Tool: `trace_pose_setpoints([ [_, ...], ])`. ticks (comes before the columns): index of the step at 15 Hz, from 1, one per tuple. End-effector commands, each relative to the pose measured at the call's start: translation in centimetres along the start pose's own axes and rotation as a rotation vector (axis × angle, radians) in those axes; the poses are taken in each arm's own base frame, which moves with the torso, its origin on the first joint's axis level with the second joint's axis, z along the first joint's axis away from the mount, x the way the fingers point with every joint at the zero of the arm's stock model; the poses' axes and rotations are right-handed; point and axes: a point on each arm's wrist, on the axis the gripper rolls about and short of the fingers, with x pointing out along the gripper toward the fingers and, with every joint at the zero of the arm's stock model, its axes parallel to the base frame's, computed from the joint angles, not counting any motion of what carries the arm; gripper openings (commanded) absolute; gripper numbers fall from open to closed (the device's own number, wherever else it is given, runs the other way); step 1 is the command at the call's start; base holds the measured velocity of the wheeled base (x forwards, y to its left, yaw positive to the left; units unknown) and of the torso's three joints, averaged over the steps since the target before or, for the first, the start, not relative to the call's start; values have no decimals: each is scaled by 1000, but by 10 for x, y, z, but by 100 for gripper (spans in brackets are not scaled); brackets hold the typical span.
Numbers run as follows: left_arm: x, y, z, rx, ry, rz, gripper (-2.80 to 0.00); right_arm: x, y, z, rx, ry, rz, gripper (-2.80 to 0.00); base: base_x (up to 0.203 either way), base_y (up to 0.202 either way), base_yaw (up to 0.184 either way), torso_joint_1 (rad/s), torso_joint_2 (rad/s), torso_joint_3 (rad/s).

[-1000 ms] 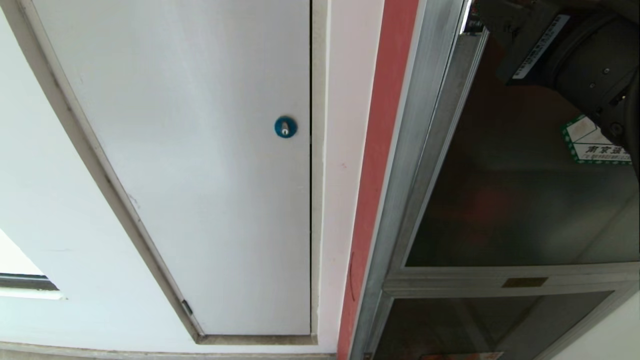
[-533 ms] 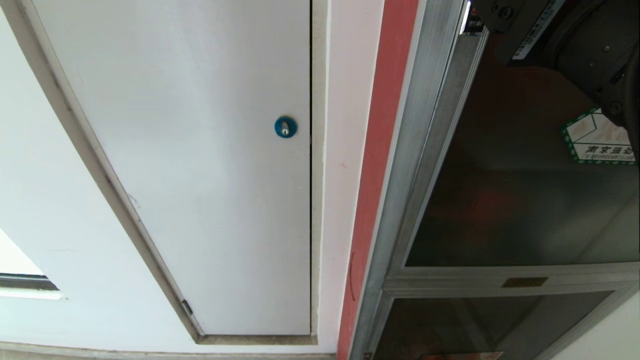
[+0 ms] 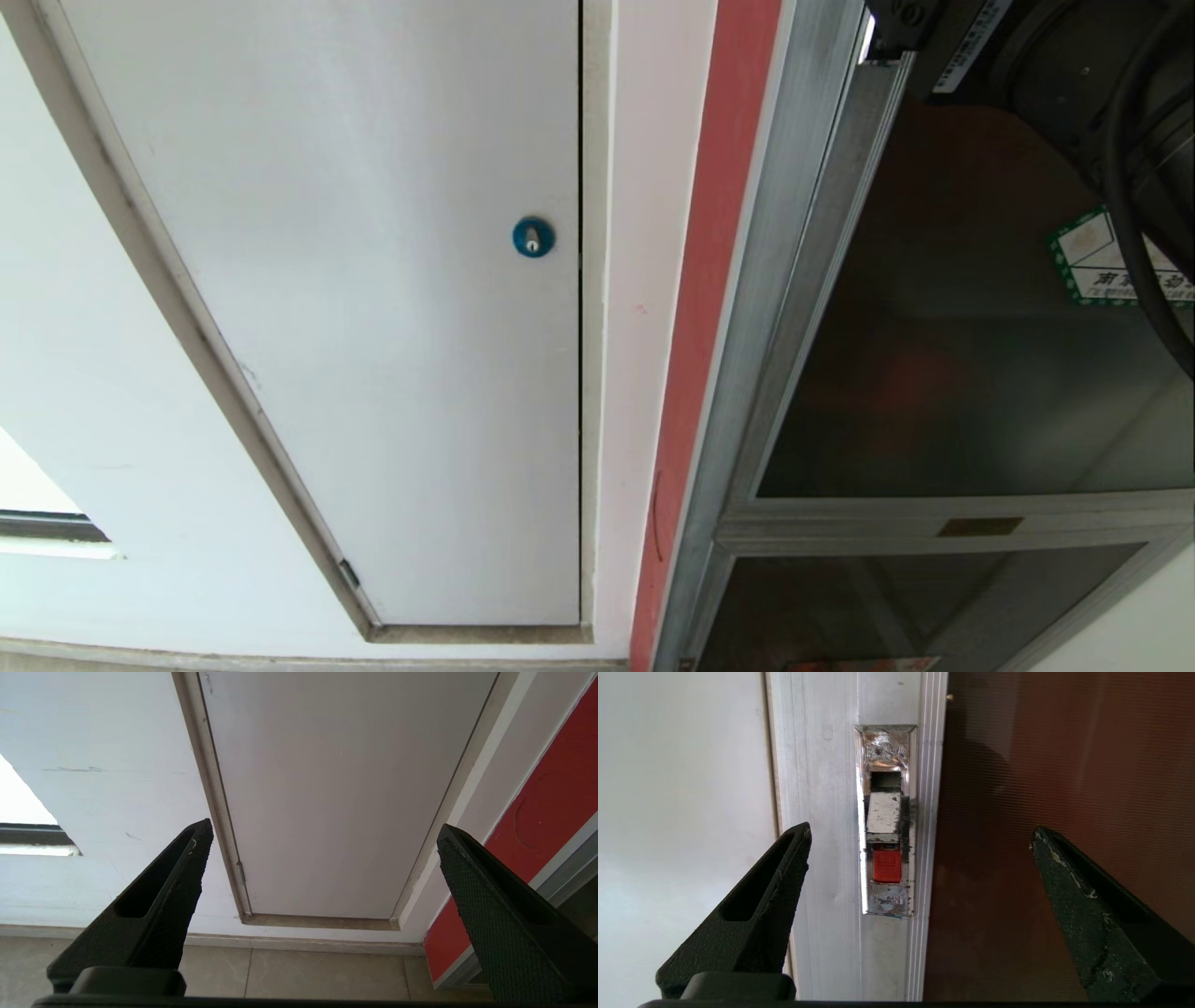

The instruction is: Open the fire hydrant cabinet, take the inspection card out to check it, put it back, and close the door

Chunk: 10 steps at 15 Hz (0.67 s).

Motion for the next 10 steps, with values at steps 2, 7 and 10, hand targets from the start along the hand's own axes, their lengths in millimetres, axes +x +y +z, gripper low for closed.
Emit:
trace_pose_setpoints([
  [2,0,0,0,-1,1,1,0,5,1,-4,-10,2,-13,0,0,0,0,0,0,0],
  [7,0,0,0,-1,1,1,0,11,3,-1,-4,-11,-18,0,0,0,0,0,0,0],
  [10,0,0,0,-1,1,1,0,12,3,-1,-3,-12,-20,0,0,0,0,0,0,0],
])
